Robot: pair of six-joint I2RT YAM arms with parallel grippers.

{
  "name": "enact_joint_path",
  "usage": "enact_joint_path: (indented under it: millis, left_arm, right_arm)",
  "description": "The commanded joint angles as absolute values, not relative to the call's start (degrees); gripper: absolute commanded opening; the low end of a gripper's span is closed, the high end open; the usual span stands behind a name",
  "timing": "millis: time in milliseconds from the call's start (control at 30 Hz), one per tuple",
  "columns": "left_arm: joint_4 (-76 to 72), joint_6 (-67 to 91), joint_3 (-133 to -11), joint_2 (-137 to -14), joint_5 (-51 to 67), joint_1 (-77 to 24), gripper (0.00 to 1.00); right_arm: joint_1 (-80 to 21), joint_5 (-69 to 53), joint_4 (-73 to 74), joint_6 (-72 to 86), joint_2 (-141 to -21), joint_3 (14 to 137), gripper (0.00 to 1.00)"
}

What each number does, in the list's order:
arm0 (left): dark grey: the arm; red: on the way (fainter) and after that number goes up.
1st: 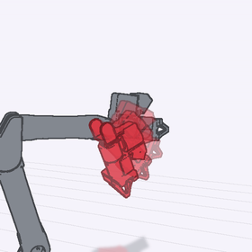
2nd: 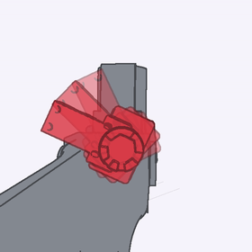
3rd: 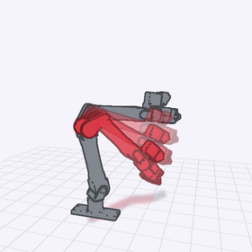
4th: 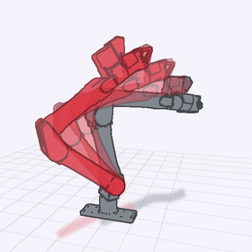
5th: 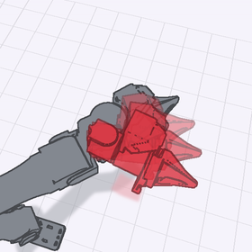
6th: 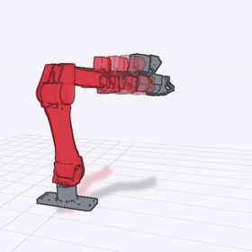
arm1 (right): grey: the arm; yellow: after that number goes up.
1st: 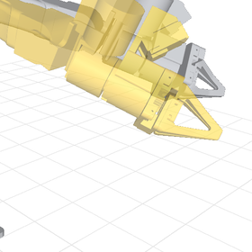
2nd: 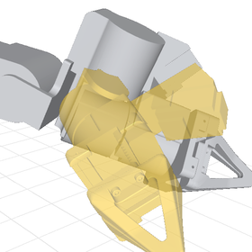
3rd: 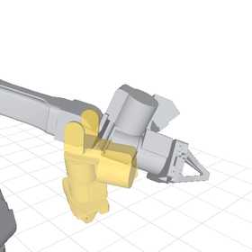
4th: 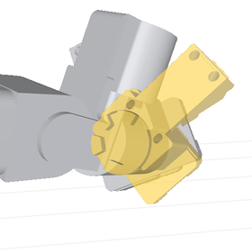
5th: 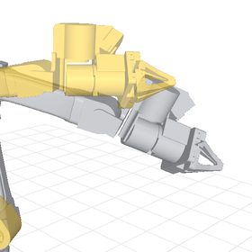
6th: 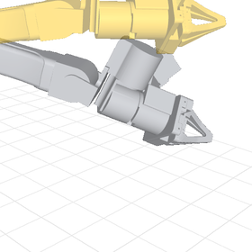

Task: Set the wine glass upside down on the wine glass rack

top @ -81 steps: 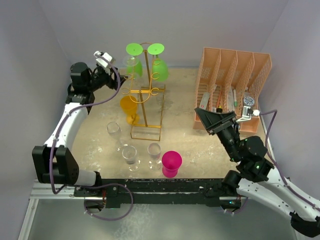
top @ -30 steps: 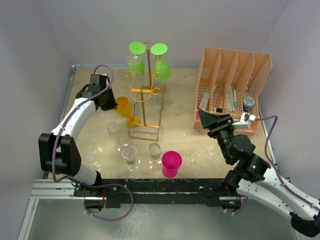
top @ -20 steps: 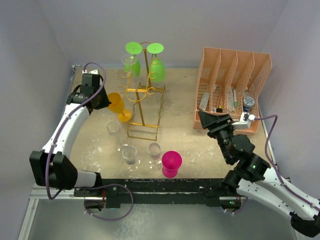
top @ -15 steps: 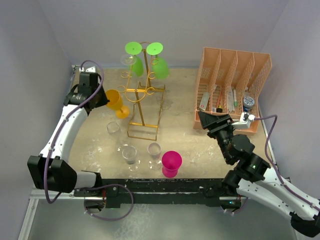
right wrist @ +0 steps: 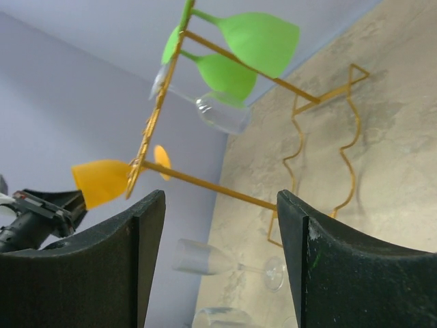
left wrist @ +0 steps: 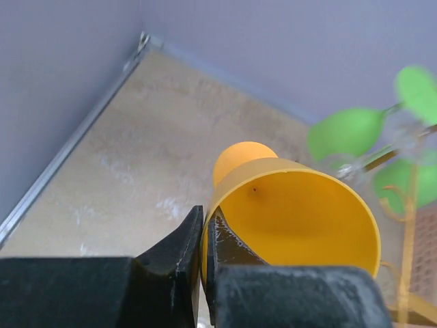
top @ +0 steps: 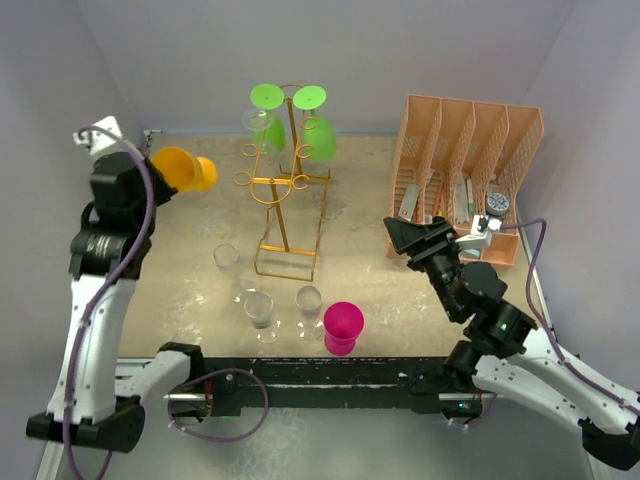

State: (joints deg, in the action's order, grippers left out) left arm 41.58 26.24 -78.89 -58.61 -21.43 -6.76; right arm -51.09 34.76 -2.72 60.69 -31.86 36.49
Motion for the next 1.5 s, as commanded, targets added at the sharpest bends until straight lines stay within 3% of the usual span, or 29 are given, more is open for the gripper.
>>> enact_joint_path:
  millis: [0, 200, 400, 600, 933, 1200, 1467]
  left_arm:
    - [32.4, 27.7, -82.7, -51.5, -22.1, -6.4, 0.0]
    - [16.6, 32.4, -83.3, -46.0, -7.9, -6.4, 0.0]
    - [-6.9, 46.9, -80.2, -48.5, 12.6, -6.4, 0.0]
    - [-39.8, 72.6, -73.5, -56.2, 16.4, -6.9, 0.0]
    - [-37.5, 62.3, -76.0, -66.9, 8.3, -25.3, 0.0]
    - [-38.0, 57.4, -74.7, -70.1, 5.7, -34.8, 0.0]
    - [-34.5, 52.3, -73.9, -69.1, 2.4, -39.5, 0.0]
  right_arm:
    - [-51.2, 29.8, -14.0, 57.9, -31.9, 38.9, 0.69]
    - [-51.2, 20.2, -27.2, 56.3, -35.7, 41.5, 0.7]
    - [-51.2, 14.9, -38.1, 61.4, -41.8, 45.9, 0.7]
    - [-51.2, 14.1, -38.8, 64.7, -48.1, 56.4, 0.68]
    - [-51.2, 19.3, -36.3, 67.5, -53.1, 65.1, 0.67]
    - [-51.2, 31.4, -32.5, 73.8, -54.0, 64.5, 0.64]
    - [-51.2, 31.7, -39.2, 72.1, -57.0, 65.9, 0.59]
